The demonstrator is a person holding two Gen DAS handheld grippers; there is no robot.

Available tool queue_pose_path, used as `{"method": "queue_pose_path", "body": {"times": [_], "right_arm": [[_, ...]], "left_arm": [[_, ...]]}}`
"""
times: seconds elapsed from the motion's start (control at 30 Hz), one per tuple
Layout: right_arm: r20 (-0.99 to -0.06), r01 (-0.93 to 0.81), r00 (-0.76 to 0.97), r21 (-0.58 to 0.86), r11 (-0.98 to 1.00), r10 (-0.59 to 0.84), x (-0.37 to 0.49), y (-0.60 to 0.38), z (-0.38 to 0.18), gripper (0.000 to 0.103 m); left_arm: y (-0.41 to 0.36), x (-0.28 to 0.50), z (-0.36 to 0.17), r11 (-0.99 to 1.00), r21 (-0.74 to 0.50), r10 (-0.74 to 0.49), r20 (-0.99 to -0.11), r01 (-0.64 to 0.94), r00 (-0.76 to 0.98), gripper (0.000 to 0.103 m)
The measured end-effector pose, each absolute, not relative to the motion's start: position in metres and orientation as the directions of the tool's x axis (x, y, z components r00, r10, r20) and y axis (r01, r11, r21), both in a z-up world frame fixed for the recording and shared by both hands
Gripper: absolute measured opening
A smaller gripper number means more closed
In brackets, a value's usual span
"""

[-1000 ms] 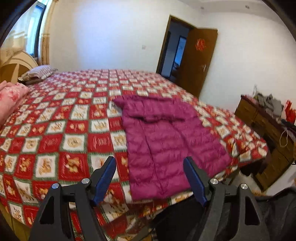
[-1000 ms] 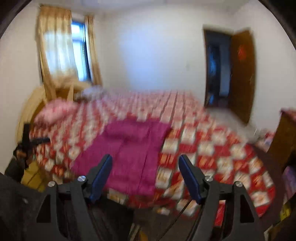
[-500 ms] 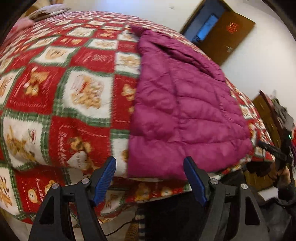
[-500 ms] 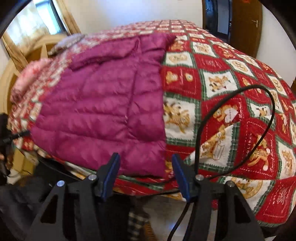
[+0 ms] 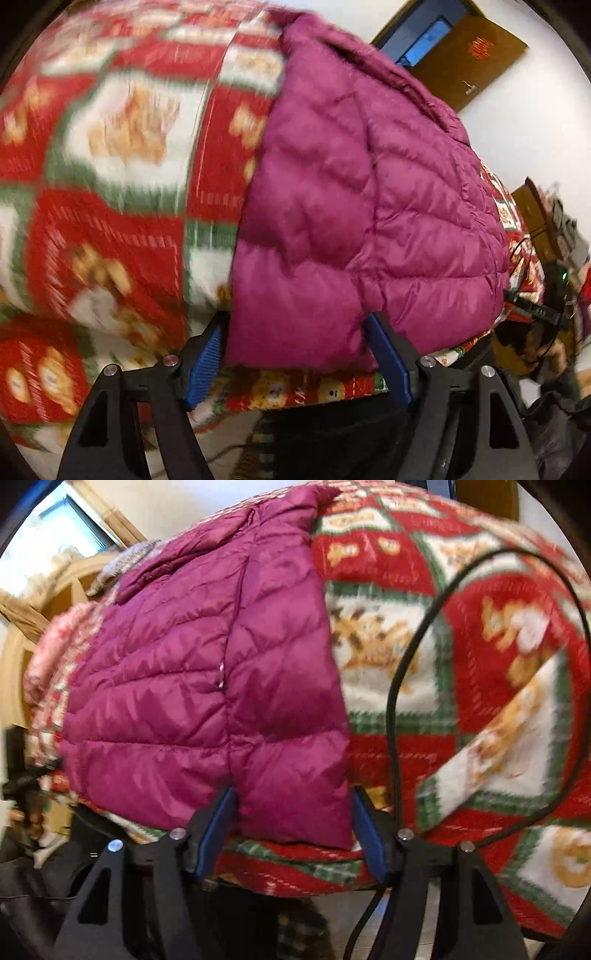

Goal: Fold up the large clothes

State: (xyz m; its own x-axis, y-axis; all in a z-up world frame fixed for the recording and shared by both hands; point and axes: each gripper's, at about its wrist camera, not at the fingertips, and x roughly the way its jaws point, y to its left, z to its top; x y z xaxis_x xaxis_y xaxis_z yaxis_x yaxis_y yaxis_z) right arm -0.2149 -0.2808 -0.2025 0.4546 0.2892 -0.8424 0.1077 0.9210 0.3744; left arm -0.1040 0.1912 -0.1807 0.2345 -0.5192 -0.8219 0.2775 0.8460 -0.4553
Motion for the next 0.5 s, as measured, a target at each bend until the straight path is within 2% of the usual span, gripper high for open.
{"method": "queue_pose_path", "body": {"times": [0.03, 0.07, 0.1, 0.13, 0.17, 0.27, 0.4, 0.43, 0.5], "right_arm": [[-0.833, 0.094, 0.45, 0.402, 0.911, 0.321, -0.216, -0.28, -0.205, 0.065], [-0.828, 0.077, 0.446, 0.413, 0.907, 0.34, -0.217, -0.279, -0.206, 0.052], [-0.829, 0.057, 0.439, 0.411, 0.91, 0.347, -0.218, -0.276, -0.206, 0.033], [-0.83, 0.03, 0.429, 0.407, 0.913, 0.356, -0.219, -0.272, -0.206, 0.025], [-0.826, 0.02, 0.427, 0.414, 0.91, 0.367, -0.219, -0.271, -0.205, 0.017], [-0.817, -0.002, 0.445, 0.409, 0.913, 0.367, -0.225, -0.267, -0.192, 0.013], [-0.748, -0.034, 0.51, 0.476, 0.879, 0.425, -0.223, -0.272, -0.167, 0.012], [-0.732, -0.04, 0.529, 0.482, 0.875, 0.428, -0.225, -0.273, -0.157, 0.012], [-0.711, -0.054, 0.556, 0.487, 0.872, 0.431, -0.229, -0.275, -0.143, 0.012]], "left_arm": [[0.193, -0.103, -0.185, 0.839, -0.481, -0.535, -0.815, 0.256, 0.223, 0.075], [0.195, -0.103, -0.186, 0.834, -0.494, -0.545, -0.808, 0.246, 0.224, 0.075], [0.198, -0.103, -0.187, 0.827, -0.508, -0.557, -0.796, 0.24, 0.235, 0.075], [0.2, -0.103, -0.185, 0.818, -0.525, -0.573, -0.781, 0.235, 0.247, 0.075], [0.202, -0.104, -0.184, 0.81, -0.539, -0.585, -0.769, 0.231, 0.257, 0.066], [0.207, -0.104, -0.178, 0.82, -0.531, -0.572, -0.772, 0.212, 0.277, 0.045], [0.22, -0.112, -0.165, 0.805, -0.562, -0.593, -0.753, 0.19, 0.287, 0.019], [0.222, -0.115, -0.158, 0.792, -0.575, -0.611, -0.739, 0.205, 0.284, 0.007], [0.22, -0.121, -0.139, 0.791, -0.558, -0.612, -0.732, 0.252, 0.3, 0.007]]}}
